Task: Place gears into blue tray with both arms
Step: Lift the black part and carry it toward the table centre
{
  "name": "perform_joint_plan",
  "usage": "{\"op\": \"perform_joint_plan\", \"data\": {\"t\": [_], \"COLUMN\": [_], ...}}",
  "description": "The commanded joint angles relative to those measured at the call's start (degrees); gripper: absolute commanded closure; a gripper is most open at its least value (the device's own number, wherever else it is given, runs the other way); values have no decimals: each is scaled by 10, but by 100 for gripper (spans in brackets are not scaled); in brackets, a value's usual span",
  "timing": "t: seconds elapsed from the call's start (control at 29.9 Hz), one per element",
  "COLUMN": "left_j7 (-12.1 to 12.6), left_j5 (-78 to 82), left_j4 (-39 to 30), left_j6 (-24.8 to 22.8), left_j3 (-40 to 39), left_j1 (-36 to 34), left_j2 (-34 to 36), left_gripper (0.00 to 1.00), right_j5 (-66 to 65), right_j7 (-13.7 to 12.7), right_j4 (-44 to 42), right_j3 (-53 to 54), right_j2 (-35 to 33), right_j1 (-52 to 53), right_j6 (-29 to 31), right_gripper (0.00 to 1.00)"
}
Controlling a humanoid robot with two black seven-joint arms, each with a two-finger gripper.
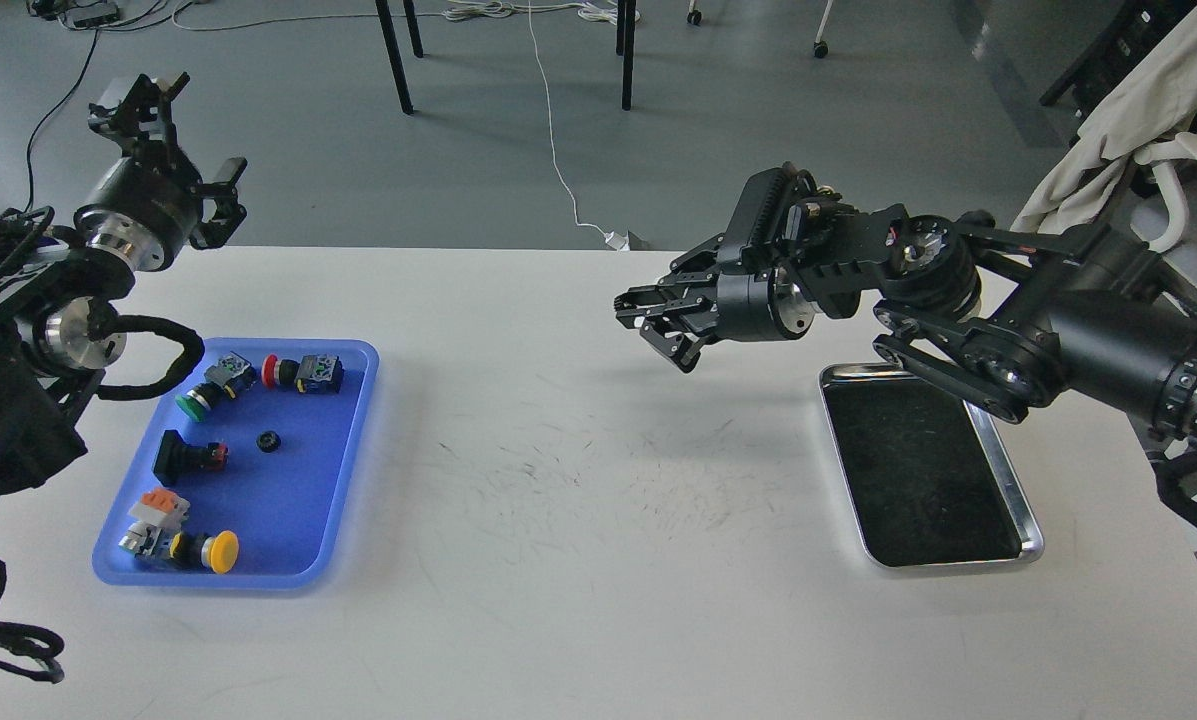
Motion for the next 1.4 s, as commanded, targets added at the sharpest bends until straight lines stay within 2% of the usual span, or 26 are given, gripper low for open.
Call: {"op": "perform_joint_plan", "data": {"t": [0.0,0.33,0.84,1.0,1.37], "left_j7": [0,-1,-1,-1,-1], "left_j5": [0,0,-1,-1,-1], "left_j4": [0,-2,-12,-12,-12], "left_j6": [-4,-8,-37,-47,-49], "left_j3": [0,-3,-3,-5,-6], "left_j1": [0,0,0,0,0], "left_j2": [9,29,83,93,96], "left_gripper": [1,1,1,1,1], "right_j5": [-1,-3,-12,-27,-31], "right_j7": [0,0,0,0,0], "right_j4": [-1,-48,-145,-121,-81], "right_j3": [-2,-6,-24,-48,-47], "right_j2": [40,123,124,124,124], "right_j1": [-13,-53,-121,-117,-128], "right_j6": [-30,-99,-178,-199,-202], "right_gripper": [99,99,99,99,99]}}
